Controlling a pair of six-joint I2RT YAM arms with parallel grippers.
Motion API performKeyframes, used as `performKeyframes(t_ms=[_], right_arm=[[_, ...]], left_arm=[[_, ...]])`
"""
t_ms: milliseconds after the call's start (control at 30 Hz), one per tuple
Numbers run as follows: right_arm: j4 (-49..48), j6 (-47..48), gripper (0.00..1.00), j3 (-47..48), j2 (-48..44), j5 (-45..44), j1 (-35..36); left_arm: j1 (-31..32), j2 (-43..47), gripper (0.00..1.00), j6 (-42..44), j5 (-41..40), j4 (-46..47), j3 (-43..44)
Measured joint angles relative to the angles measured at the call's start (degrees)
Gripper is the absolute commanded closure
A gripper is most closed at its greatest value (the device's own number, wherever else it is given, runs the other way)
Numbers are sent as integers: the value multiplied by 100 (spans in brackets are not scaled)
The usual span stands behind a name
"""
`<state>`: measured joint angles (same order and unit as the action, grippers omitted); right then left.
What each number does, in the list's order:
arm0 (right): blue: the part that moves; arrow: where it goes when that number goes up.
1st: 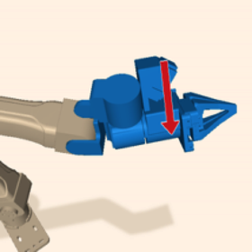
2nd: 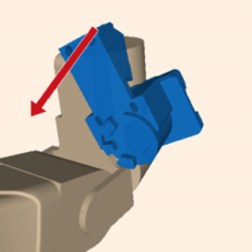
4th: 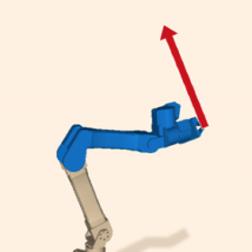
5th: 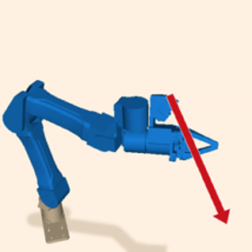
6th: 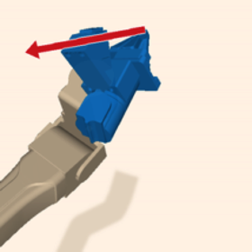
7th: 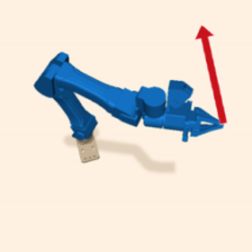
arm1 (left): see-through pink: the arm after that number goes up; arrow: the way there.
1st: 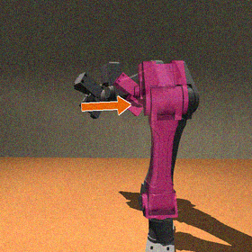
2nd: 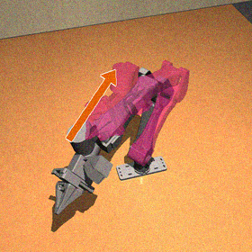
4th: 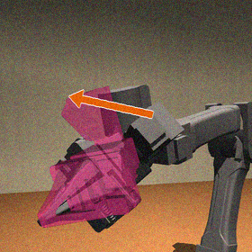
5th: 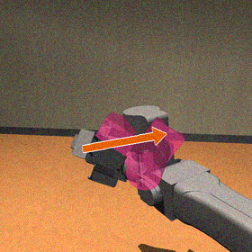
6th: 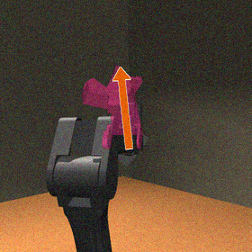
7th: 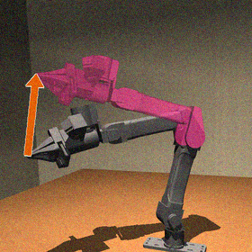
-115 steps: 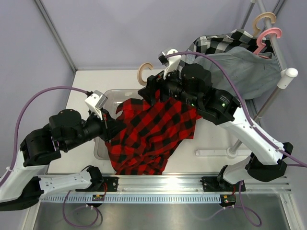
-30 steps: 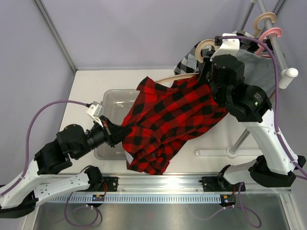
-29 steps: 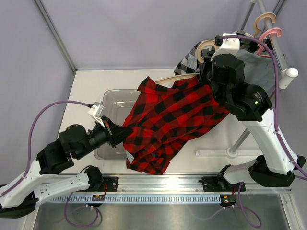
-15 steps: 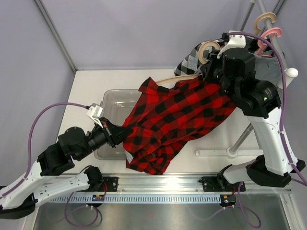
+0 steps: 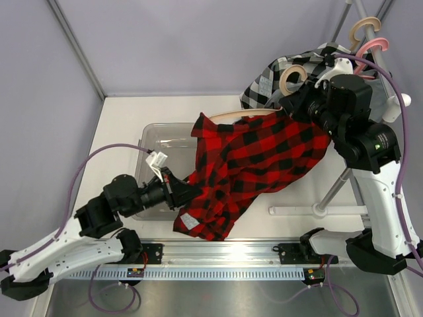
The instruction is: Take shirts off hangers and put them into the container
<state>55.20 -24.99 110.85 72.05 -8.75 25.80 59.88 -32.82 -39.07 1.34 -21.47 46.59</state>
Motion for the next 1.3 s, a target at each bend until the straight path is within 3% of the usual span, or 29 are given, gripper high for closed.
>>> performKeyframes(t_ms=[233, 400, 433, 533, 667, 767, 1000, 1300], right_arm=[[-339, -452, 100, 721, 278, 227, -66], [-520, -765, 100, 1001, 330, 592, -74], [-522, -767, 100, 1010, 341, 651, -74], [-601, -654, 100, 968, 376, 732, -74], [-767, -249, 100, 555, 247, 763, -96], [-732, 52, 100, 240, 120, 903, -101], [-726, 636, 100, -302, -76, 1311, -101], [-649, 1086, 100, -385, -74, 1386, 483]], left_arm=[[166, -632, 100, -125, 1215, 1443, -549], [446, -1252, 99, -142, 1244, 1768, -522], [496, -1346, 85, -107, 1104, 1532, -382], [601, -1515, 79, 107, 450, 398, 297], [645, -1502, 52, 483, -433, -988, 1436], [645, -1248, 42, 745, -826, -1565, 2090], [647, -713, 34, 1340, -822, -2103, 3040], [647, -1698, 32, 1926, -566, -2096, 3657]])
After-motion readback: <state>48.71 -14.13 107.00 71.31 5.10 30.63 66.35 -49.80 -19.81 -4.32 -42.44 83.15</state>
